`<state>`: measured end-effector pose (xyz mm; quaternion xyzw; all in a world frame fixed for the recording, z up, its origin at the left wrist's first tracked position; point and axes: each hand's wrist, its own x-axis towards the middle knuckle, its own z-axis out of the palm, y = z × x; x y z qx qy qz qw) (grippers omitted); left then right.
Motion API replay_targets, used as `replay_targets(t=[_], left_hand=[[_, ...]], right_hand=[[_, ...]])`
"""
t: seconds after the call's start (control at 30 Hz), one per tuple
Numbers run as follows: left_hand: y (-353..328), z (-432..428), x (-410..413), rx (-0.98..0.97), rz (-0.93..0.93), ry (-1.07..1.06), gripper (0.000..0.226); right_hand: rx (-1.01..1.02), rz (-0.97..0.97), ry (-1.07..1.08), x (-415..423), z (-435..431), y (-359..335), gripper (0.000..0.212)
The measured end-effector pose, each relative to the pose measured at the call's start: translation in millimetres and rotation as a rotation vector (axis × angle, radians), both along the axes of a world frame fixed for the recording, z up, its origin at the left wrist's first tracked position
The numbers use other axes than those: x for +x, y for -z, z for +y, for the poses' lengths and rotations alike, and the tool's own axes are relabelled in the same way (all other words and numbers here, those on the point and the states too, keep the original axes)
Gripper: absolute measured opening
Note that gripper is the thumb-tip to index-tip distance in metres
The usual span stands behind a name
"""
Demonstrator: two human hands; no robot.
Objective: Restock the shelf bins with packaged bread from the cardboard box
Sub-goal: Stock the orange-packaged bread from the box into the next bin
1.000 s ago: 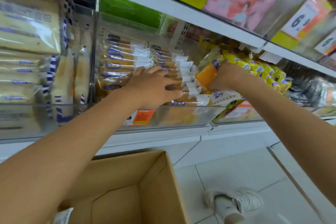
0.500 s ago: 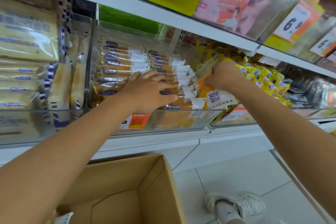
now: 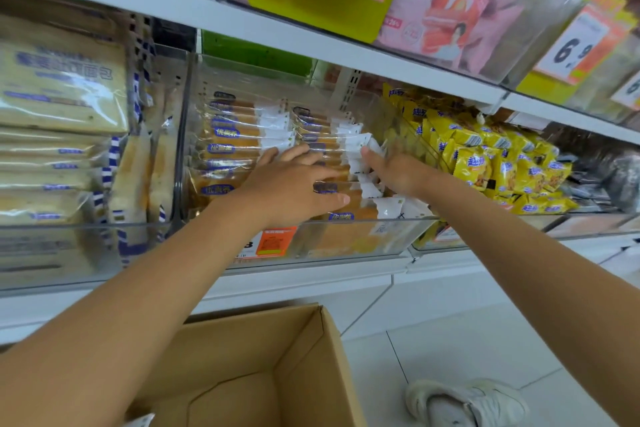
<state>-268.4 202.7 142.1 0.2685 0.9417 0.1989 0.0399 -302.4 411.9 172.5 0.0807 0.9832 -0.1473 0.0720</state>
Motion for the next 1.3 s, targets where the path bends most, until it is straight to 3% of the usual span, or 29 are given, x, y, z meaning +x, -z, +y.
replay_targets(t=[0.07, 0.2, 0.4, 0.47, 0.53, 0.63, 0.7, 0.8, 0.97, 1.17, 1.23, 1.3], left_hand=[[1.1, 0.0, -0.8, 0.009, 0.009, -0.016, 0.067], [4.1, 1.3, -3.4, 0.0, -0.003, -0.047, 0.078], [1.4, 1.4, -3.1, -0.013, -0.001, -0.072, 0.079], [-4.4, -2.1, 4.6, 0.029, -0.023, -0.09, 0.083], [-11.1, -9.7, 18.9, 0.132, 0.0, -0.14, 0.079], [-12.5, -30.4, 54.8, 0.264, 0.194, -0.252, 0.045], [-7.0, -48.3, 86.7, 0.349, 0.22, -0.335, 0.022], [24.4, -82.1, 136.3, 0.28, 0.053, -0.439, 0.016], [122.9, -145.6, 208.2, 0.14, -0.363, -0.589, 0.018], [236.5, -186.5, 258.5, 0.111, -0.635, -0.655, 0.018], [263.9, -187.8, 264.9, 0.177, -0.699, -0.686, 0.008], [281.6, -186.1, 270.8, 0.215, -0.724, -0.692, 0.018]], right_hand=[[0.119, 0.126, -0.113, 12.2, -1.3, 10.3, 0.082], [-0.034, -0.032, -0.186, 9.7, -1.7, 22.2, 0.078], [0.082, -0.046, -0.214, 4.0, -4.0, 20.0, 0.076], [0.129, 0.09, -0.223, 15.8, -4.8, 14.4, 0.067], [0.106, 0.351, -0.242, 32.1, -8.6, 11.1, 0.055], [-0.1, 0.685, -0.293, 70.0, -31.7, 18.7, 0.029], [-0.191, 0.709, -0.32, 101.4, -54.2, 31.2, 0.016], [-0.323, 0.578, -0.425, 148.6, -88.0, 63.3, 0.009], [-0.226, 0.102, -0.53, 209.2, -120.9, 159.4, 0.011], [-0.125, -0.606, -0.536, 255.8, -129.5, 306.3, 0.063], [0.021, -0.746, -0.674, 272.5, -131.8, 345.0, 0.073], [0.131, -0.809, -0.798, 293.9, -136.4, 371.4, 0.091]])
